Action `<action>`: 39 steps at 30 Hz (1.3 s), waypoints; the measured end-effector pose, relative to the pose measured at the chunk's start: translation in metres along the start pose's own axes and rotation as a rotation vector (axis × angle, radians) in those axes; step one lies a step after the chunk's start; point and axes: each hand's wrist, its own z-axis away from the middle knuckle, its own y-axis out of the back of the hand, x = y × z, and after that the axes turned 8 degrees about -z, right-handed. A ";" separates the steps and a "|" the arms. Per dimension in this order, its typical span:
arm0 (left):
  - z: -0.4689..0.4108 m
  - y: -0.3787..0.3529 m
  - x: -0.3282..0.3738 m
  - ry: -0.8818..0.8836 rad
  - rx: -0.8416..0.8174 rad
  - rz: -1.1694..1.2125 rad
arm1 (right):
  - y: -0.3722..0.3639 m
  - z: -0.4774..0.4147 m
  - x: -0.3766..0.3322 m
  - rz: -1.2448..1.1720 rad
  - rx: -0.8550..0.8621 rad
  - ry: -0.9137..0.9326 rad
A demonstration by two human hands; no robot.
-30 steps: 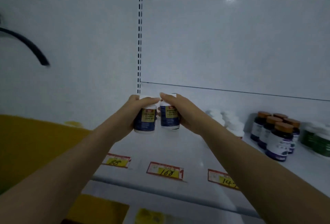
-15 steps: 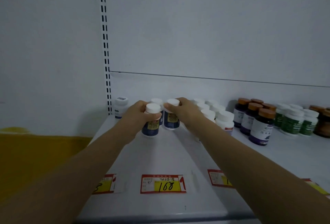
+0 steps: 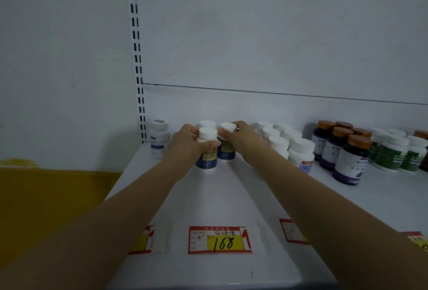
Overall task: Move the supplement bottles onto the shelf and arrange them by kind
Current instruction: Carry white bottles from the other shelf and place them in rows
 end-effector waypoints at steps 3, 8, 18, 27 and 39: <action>0.002 -0.002 0.001 -0.008 0.008 -0.012 | 0.000 0.002 0.000 0.024 -0.007 -0.023; 0.002 -0.006 0.002 -0.010 0.013 0.005 | -0.003 0.001 0.001 0.062 -0.032 -0.037; 0.031 0.011 0.014 0.073 -0.154 -0.500 | 0.018 0.020 -0.005 0.425 -0.082 -0.111; 0.072 0.010 0.027 -0.080 -0.323 -1.086 | 0.009 0.071 -0.016 0.838 -0.261 0.052; 0.101 -0.038 0.073 -0.285 -0.432 -1.040 | 0.086 0.101 -0.005 0.924 -0.157 0.067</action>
